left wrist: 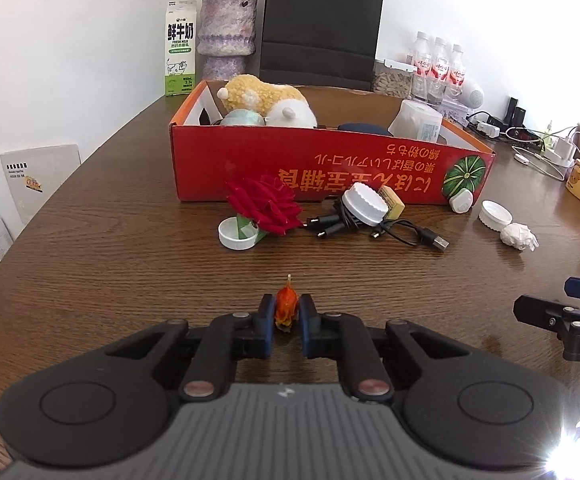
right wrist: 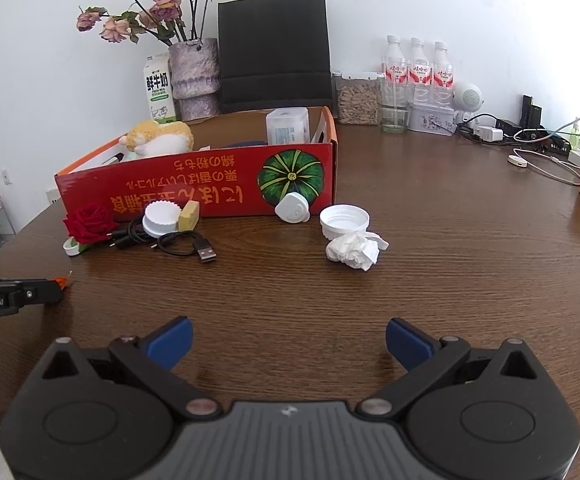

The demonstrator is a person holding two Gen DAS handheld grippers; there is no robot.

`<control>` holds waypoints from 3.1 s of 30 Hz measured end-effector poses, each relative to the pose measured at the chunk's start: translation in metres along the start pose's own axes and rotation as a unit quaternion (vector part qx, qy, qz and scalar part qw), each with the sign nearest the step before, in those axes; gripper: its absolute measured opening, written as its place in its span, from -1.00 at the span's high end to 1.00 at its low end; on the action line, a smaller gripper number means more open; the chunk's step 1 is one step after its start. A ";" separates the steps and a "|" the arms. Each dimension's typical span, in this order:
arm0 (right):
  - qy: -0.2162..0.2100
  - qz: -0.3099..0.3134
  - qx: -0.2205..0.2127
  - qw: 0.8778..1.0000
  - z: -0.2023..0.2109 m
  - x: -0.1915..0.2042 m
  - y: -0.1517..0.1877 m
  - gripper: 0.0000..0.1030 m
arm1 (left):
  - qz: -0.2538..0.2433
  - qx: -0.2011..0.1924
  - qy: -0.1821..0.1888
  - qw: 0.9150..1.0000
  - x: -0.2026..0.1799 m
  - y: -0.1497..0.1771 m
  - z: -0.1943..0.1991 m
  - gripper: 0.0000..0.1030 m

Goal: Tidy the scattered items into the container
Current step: 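Withdraw both grippers from the box back toward the table items, then grasp the small orange item with the left gripper while the right gripper grasps the tissue, then carry the orange item and tissue into the box and open both grippers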

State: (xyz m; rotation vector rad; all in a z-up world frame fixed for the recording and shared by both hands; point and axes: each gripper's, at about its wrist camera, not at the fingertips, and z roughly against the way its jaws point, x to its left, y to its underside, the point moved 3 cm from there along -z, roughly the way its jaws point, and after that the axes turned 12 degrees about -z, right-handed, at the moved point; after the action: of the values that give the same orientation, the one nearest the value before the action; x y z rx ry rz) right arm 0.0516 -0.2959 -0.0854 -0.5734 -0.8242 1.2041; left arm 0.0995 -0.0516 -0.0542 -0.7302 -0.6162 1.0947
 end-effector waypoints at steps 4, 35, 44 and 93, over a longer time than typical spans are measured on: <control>0.009 0.001 -0.007 1.000 -0.003 -0.004 -0.008 -1.00 | 0.002 -0.008 -0.001 1.000 0.000 -0.003 0.002 0.75; 0.023 -0.005 0.009 1.000 -0.057 -0.020 -0.051 0.56 | 0.014 -0.012 -0.007 1.000 0.008 -0.011 -0.002 0.75; 0.014 0.012 -0.023 1.000 -0.038 -0.014 -0.050 0.60 | 0.016 -0.017 -0.009 1.000 0.010 -0.012 0.001 0.75; -0.086 -0.001 -0.101 0.991 -0.121 0.089 -0.149 0.59 | 0.055 -0.129 -0.013 0.990 0.016 -0.167 -0.089 0.75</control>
State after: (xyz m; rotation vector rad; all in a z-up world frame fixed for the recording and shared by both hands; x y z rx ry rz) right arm 0.2469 -0.2477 -0.0206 -0.6393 -1.1019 1.1881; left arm 0.2659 -0.1019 0.0223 -0.9835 -0.7550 1.1396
